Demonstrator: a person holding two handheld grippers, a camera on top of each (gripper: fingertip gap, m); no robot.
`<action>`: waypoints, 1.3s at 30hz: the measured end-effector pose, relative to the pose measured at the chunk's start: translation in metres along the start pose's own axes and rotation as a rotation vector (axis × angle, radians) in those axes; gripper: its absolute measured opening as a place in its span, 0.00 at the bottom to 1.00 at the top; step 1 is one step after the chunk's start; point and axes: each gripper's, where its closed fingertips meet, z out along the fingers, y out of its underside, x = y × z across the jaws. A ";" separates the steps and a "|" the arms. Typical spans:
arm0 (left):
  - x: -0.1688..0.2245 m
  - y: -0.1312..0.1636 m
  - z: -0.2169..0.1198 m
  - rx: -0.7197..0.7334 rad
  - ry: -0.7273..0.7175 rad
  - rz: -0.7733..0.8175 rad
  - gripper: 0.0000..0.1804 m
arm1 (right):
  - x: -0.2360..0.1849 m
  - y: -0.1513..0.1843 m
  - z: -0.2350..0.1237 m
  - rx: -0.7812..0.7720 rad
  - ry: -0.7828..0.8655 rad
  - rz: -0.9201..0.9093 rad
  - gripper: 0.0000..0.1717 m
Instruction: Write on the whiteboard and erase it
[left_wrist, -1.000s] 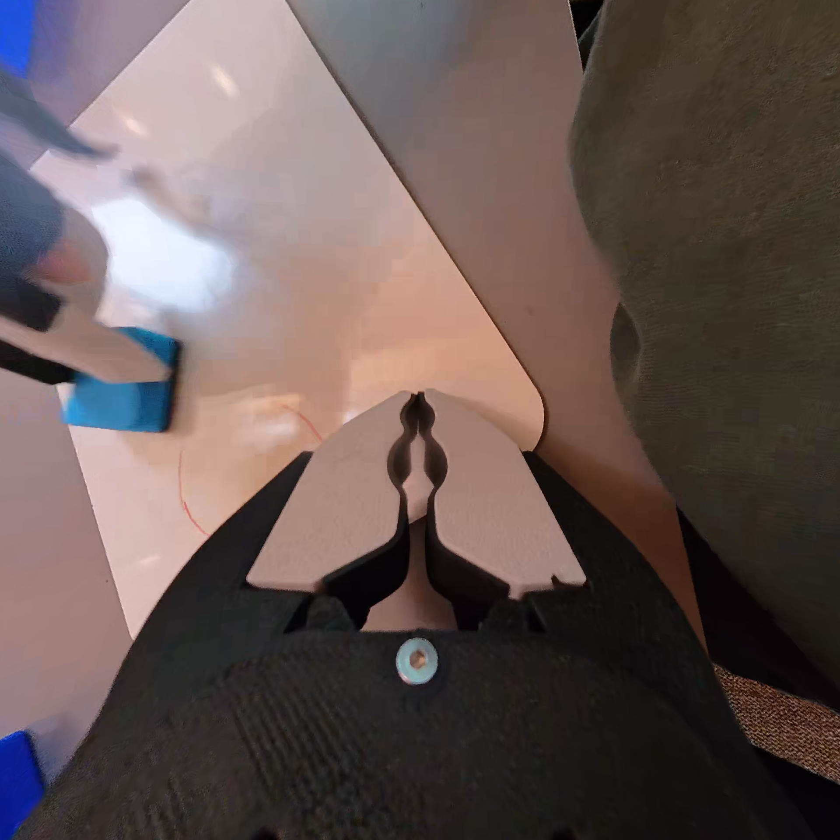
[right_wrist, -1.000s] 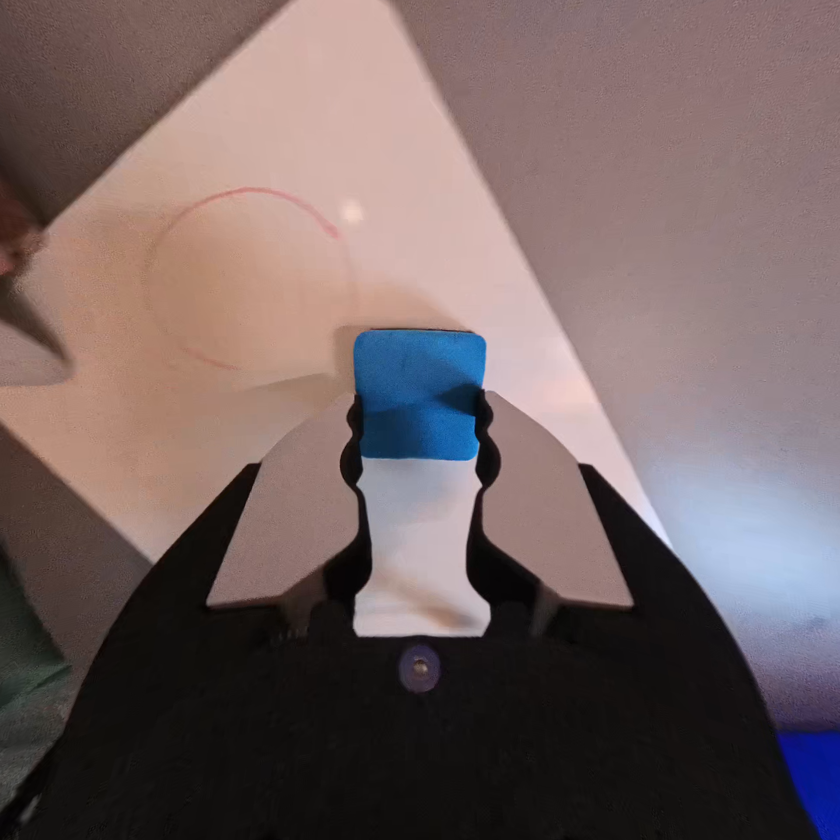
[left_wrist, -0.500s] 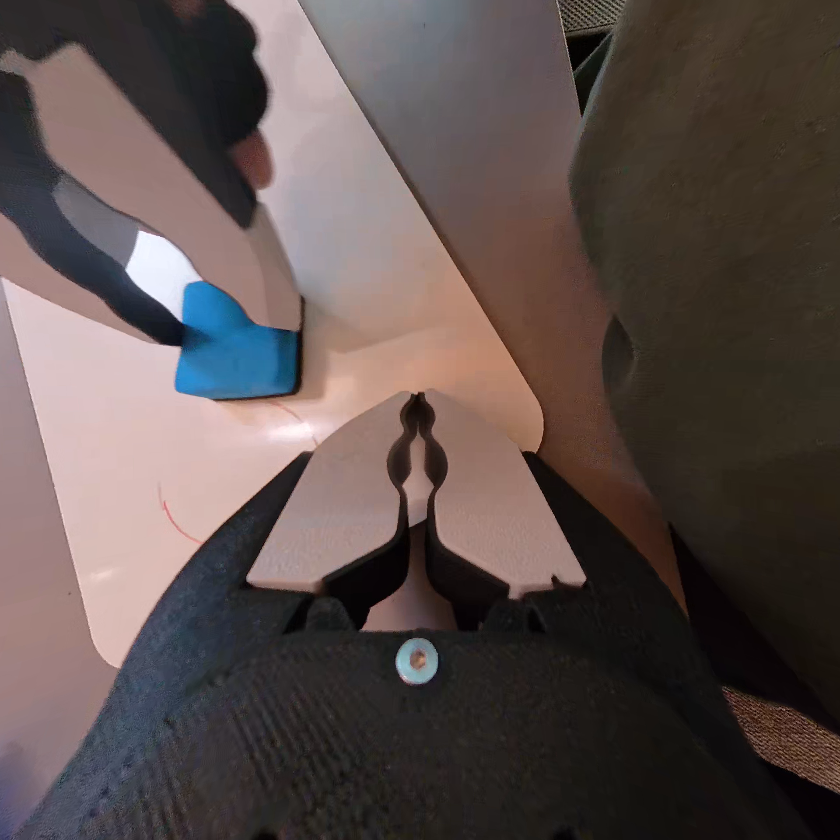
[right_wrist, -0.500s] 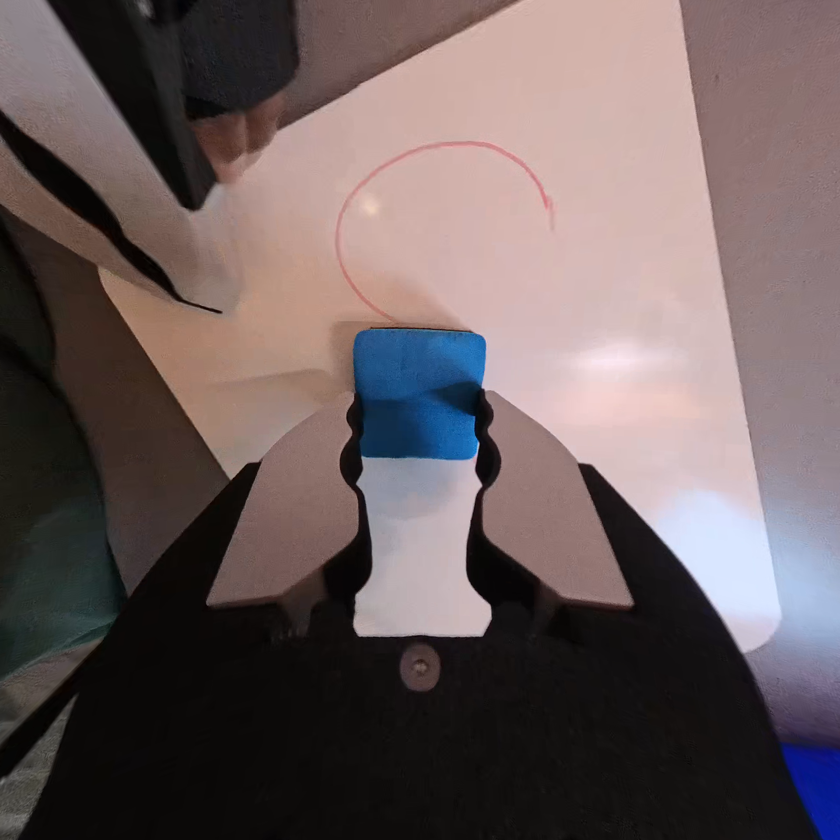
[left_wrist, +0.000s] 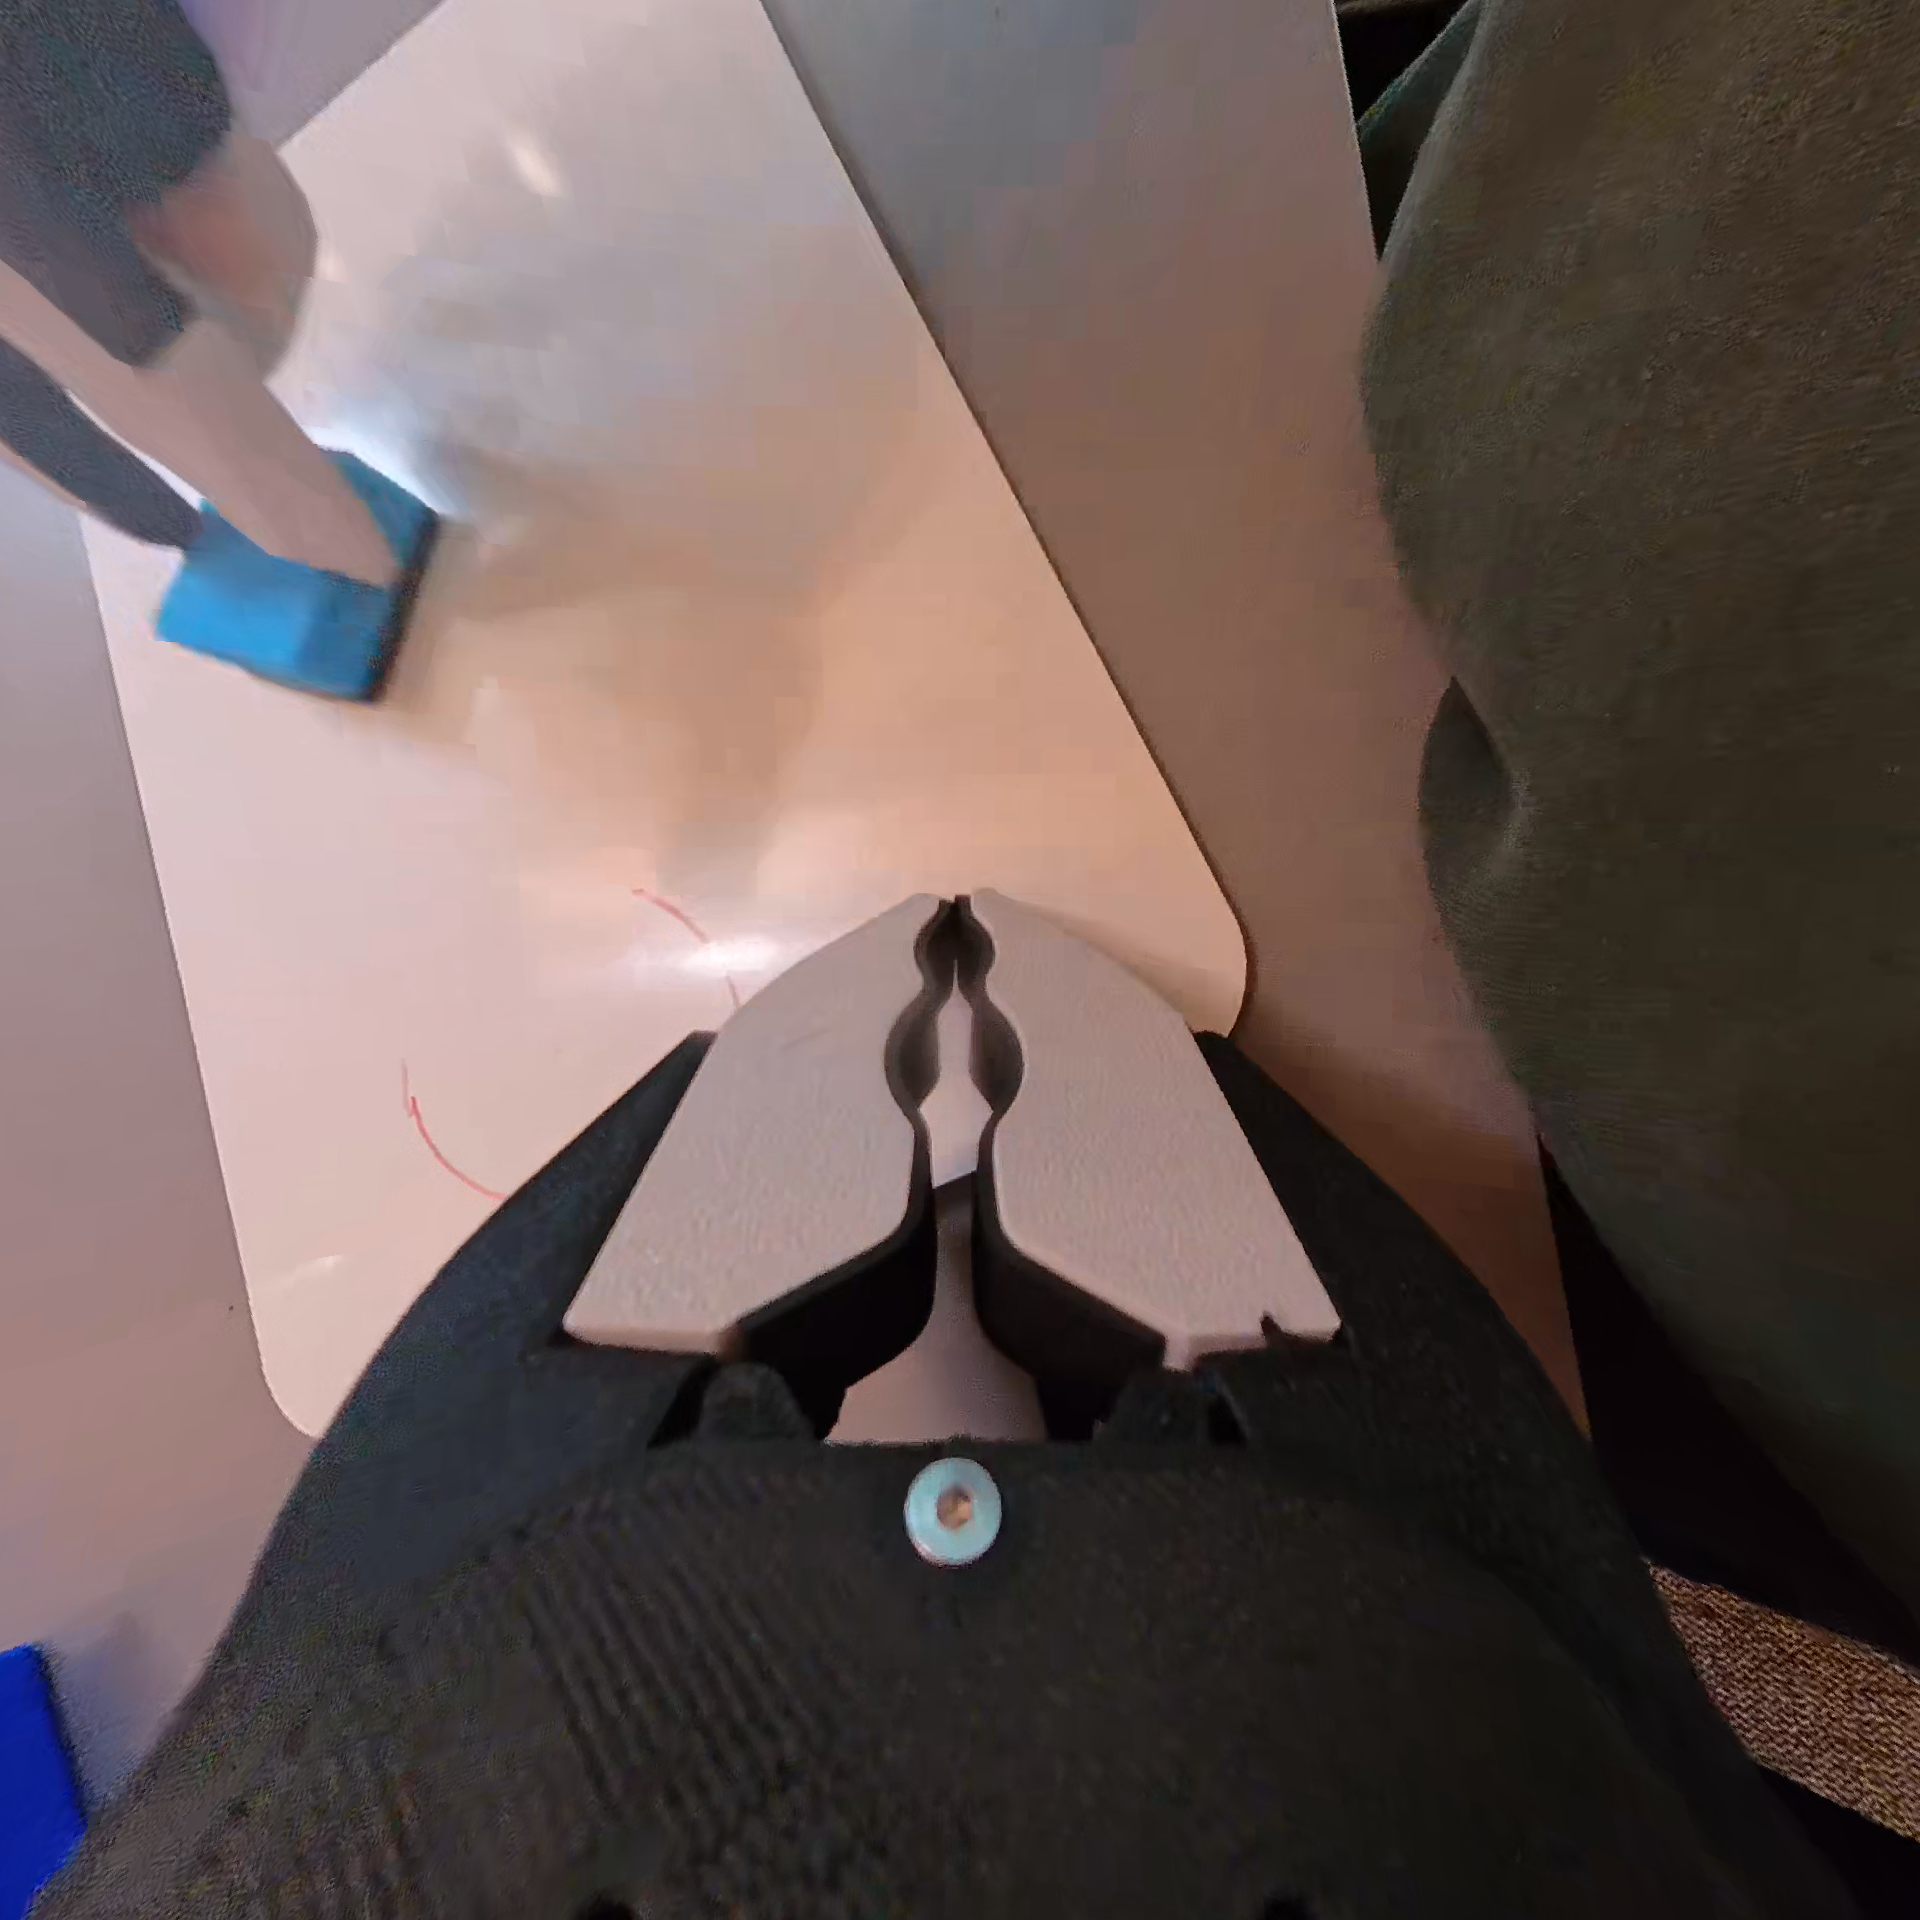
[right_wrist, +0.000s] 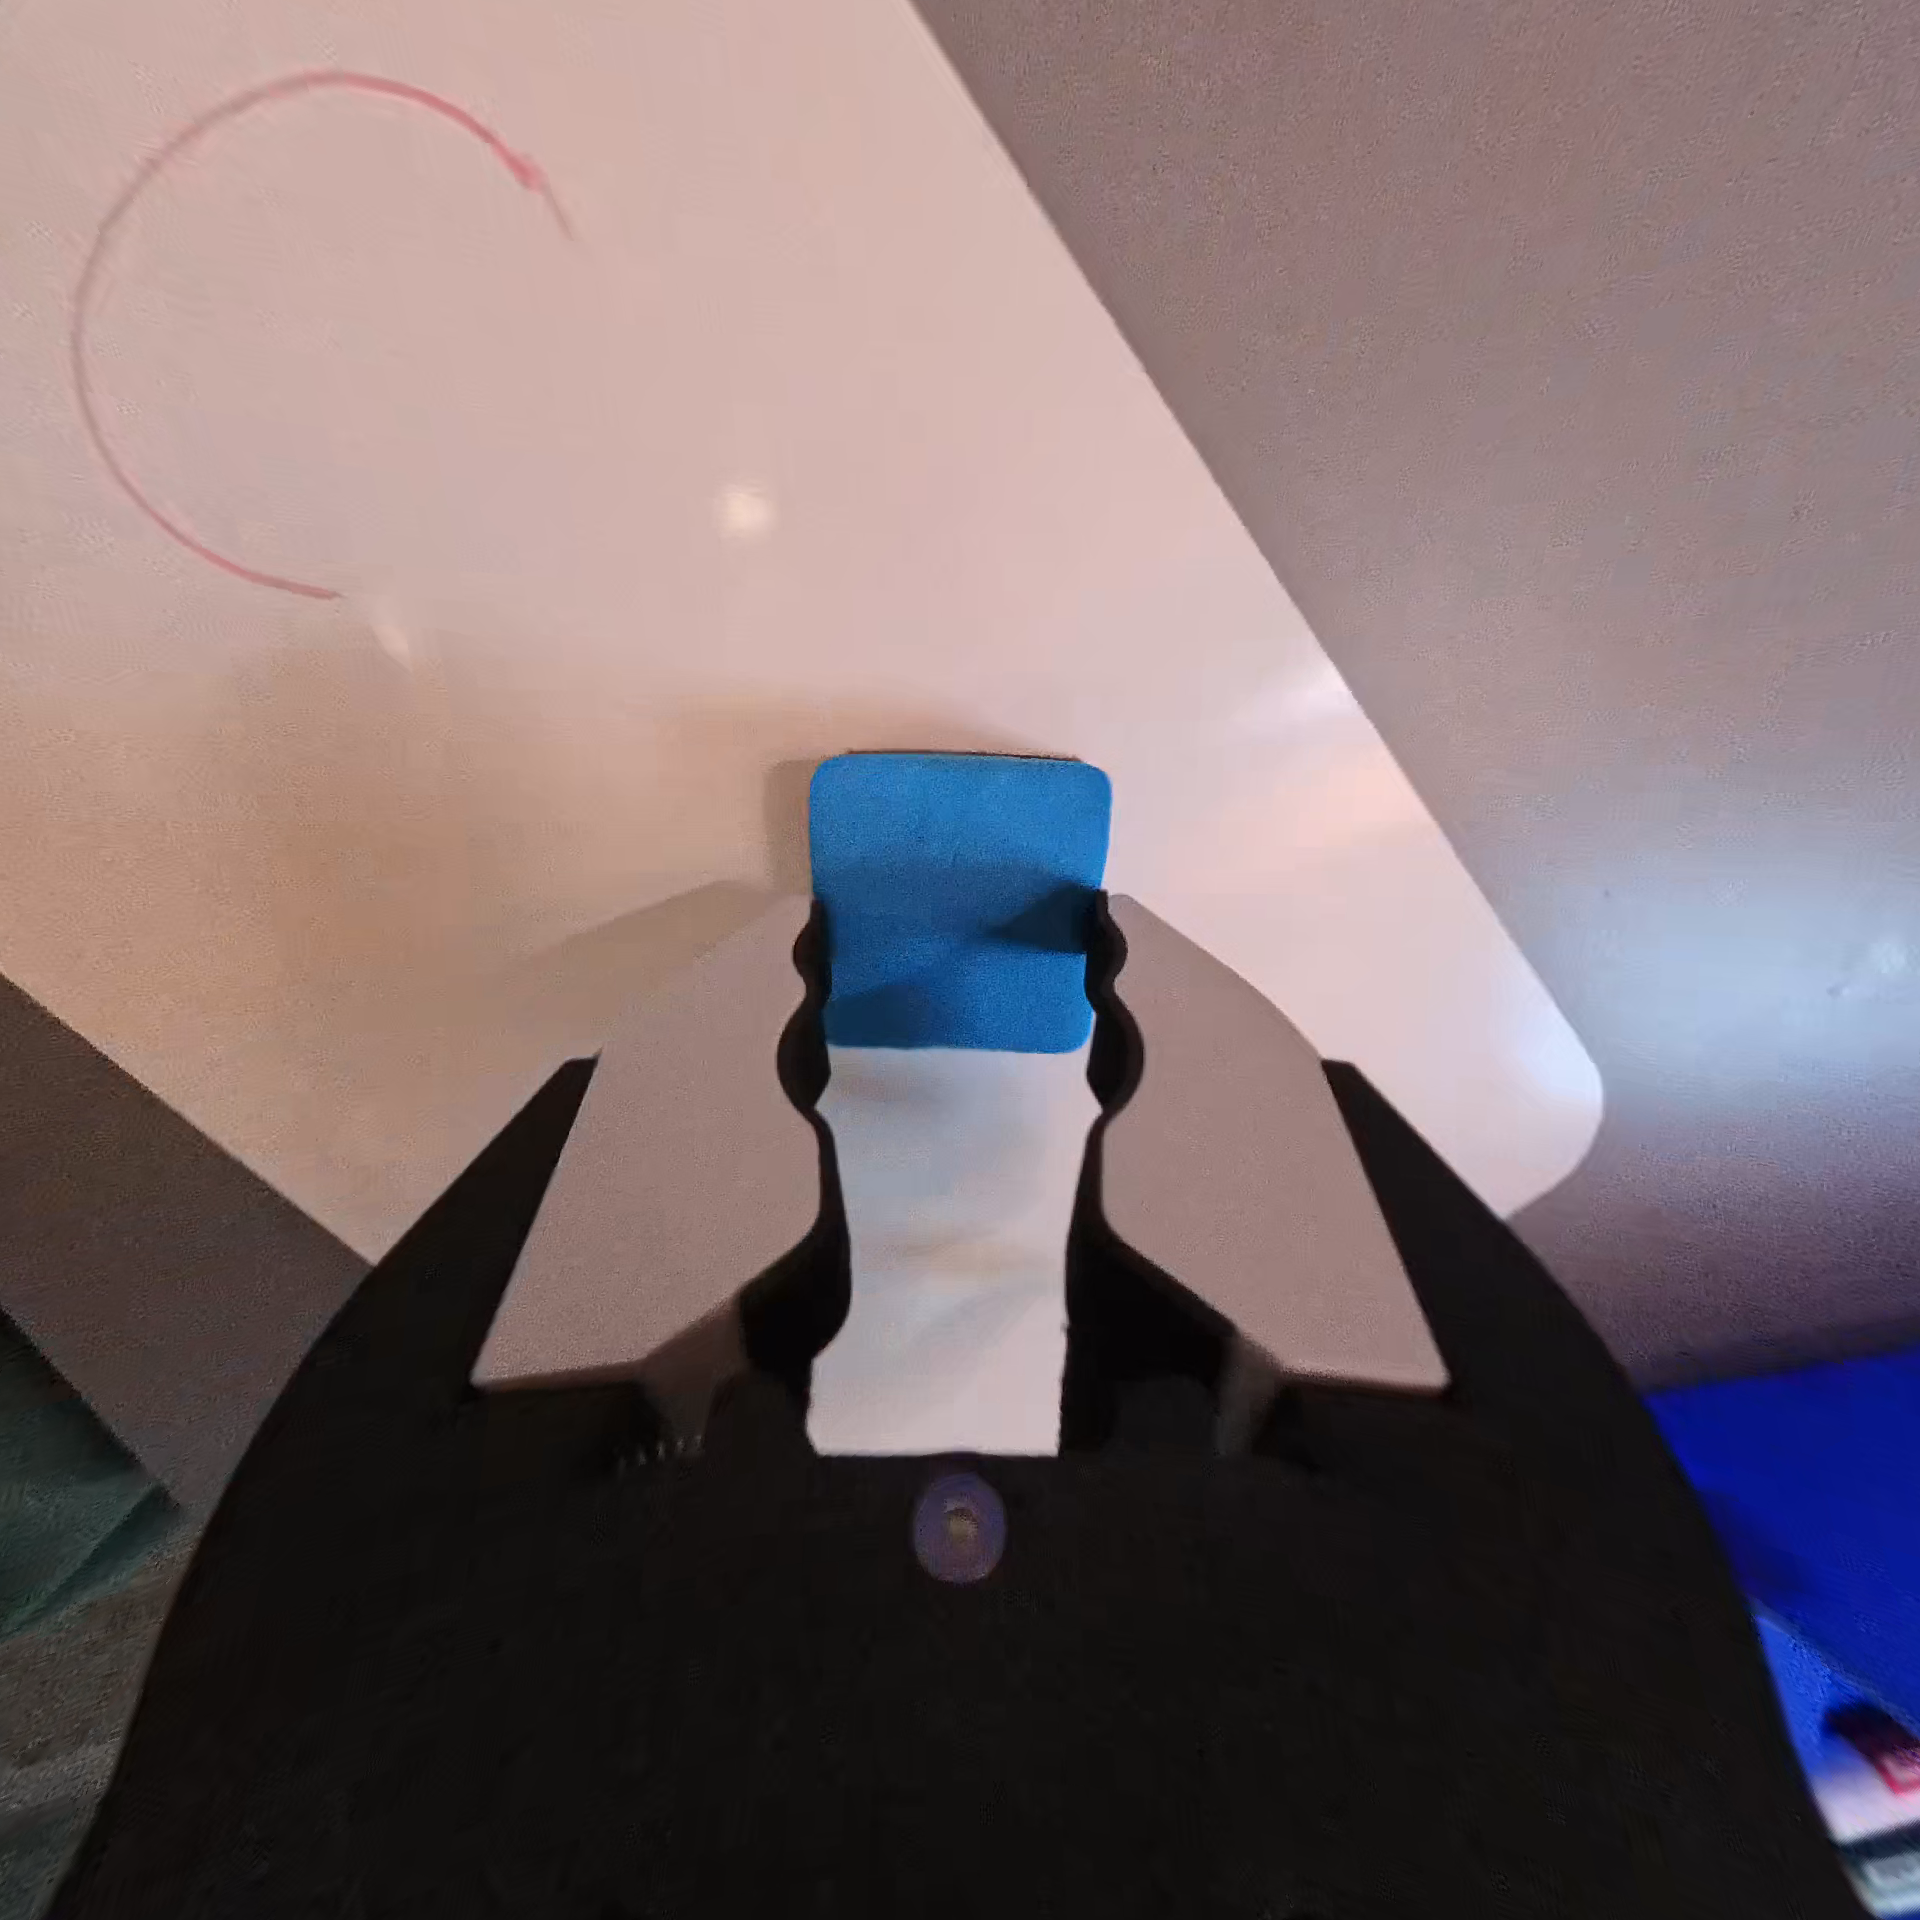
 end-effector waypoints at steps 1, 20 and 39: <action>0.000 0.000 0.000 0.001 0.003 -0.004 0.00 | 0.001 0.002 0.000 -0.007 0.008 0.010 0.28; 0.001 0.001 -0.001 0.012 0.020 -0.004 0.00 | -0.030 -0.054 0.013 -0.019 -0.037 -0.151 0.28; 0.008 0.000 -0.003 0.043 0.088 -0.051 0.00 | -0.046 -0.119 0.032 0.000 -0.067 -0.259 0.28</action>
